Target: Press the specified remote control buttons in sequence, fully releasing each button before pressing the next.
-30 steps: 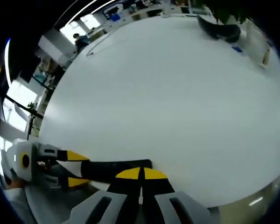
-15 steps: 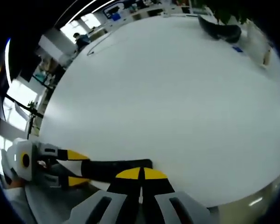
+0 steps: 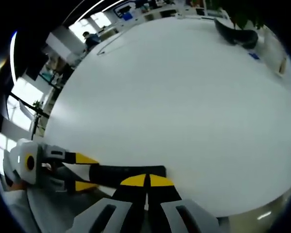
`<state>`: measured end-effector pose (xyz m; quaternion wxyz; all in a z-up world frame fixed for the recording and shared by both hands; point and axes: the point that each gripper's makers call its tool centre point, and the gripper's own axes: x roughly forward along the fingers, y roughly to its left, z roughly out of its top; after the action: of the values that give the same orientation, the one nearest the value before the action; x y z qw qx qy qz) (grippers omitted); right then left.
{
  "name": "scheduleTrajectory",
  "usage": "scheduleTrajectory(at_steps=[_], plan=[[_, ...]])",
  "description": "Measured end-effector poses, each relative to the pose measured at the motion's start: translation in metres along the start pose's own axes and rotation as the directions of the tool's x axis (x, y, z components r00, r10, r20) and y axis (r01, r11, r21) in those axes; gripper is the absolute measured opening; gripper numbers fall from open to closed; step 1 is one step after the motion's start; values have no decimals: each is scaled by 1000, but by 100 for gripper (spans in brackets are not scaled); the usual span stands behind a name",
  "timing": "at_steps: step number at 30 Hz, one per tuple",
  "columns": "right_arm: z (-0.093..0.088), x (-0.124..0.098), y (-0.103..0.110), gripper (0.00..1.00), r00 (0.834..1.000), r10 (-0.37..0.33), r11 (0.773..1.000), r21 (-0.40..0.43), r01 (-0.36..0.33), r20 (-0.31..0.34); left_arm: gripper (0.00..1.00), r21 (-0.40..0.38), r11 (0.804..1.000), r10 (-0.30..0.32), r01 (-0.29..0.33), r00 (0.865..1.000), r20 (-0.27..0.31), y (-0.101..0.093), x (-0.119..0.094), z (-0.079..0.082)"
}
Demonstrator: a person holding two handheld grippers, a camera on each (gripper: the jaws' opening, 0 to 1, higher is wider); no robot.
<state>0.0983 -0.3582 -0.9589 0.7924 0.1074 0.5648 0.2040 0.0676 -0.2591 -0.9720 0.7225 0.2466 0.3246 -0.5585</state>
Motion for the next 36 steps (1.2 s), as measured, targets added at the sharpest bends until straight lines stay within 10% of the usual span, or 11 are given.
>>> scheduleTrajectory(at_steps=[36], plan=[[-5, 2, -3, 0, 1000, -28, 999, -39, 27, -9, 24, -4, 1000, 0, 0, 1000, 1, -3, 1, 0]])
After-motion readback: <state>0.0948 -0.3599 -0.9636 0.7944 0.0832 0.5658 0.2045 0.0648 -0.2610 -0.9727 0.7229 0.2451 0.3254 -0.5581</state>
